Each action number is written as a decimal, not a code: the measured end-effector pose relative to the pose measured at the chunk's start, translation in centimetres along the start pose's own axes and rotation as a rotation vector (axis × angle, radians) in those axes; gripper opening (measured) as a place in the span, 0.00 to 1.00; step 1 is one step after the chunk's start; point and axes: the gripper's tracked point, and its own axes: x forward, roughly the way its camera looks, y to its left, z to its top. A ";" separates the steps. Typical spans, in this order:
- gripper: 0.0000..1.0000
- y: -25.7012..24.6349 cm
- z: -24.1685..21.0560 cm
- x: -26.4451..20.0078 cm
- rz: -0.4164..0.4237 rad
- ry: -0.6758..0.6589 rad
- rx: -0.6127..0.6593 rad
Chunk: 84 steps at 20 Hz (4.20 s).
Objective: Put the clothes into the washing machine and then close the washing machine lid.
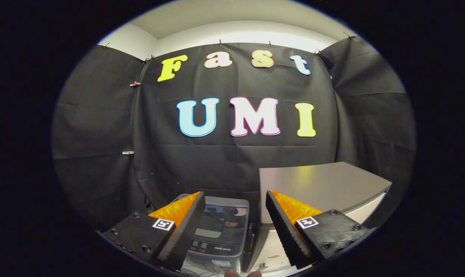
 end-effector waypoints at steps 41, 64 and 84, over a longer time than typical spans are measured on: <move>0.99 -9.2 2.0 -9.3 -0.172 -0.134 0.047; 0.99 -8.3 1.9 -9.1 -0.162 -0.131 0.031; 0.99 -8.0 2.1 -9.2 -0.157 -0.133 0.027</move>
